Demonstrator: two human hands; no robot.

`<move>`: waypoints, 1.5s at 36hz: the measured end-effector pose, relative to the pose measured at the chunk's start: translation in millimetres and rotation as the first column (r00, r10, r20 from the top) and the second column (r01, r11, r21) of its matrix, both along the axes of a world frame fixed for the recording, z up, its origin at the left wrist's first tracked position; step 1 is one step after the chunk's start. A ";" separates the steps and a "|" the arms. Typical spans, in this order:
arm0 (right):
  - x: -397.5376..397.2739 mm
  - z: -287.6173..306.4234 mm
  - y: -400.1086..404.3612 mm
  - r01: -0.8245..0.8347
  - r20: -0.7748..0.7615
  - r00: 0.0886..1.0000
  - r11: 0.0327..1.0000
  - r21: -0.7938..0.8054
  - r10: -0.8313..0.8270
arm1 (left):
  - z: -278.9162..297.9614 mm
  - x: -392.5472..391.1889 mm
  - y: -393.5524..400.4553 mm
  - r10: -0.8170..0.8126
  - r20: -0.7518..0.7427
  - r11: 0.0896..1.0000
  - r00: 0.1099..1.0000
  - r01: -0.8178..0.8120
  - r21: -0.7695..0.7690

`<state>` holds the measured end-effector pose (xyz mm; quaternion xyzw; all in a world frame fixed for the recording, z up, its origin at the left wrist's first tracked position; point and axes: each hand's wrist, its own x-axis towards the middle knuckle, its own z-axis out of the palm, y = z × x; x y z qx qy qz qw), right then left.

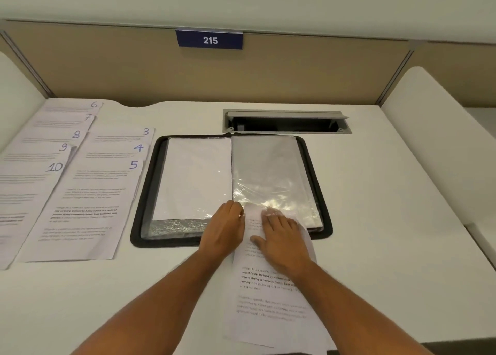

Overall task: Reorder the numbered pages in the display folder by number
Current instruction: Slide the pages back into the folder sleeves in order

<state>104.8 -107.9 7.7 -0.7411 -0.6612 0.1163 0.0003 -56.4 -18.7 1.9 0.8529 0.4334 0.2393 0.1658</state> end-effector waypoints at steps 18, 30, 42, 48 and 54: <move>4.2 1.9 2.5 -0.236 -0.121 0.962 0.967 0.096 0.247 | 1.6 9.8 -6.1 -0.132 -0.101 0.986 0.986 0.141 0.093; 28.5 -26.6 -31.4 0.022 -0.082 0.997 0.997 0.074 -0.016 | -9.6 30.4 -4.4 -0.192 -0.128 0.973 0.973 0.205 0.102; 32.6 -29.0 -7.9 0.021 -0.019 1.000 0.999 0.049 -0.020 | -12.8 34.7 -0.1 -0.236 -0.174 0.959 0.956 0.259 0.119; 22.8 -30.3 3.6 0.118 -0.009 0.993 0.992 0.052 -0.118 | -13.6 34.5 0.6 -0.235 -0.187 0.959 0.954 0.259 0.114; 14.1 -36.1 8.2 0.229 0.004 0.973 0.969 0.095 -0.230 | -14.0 35.0 1.9 -0.236 -0.167 0.958 0.957 0.258 0.125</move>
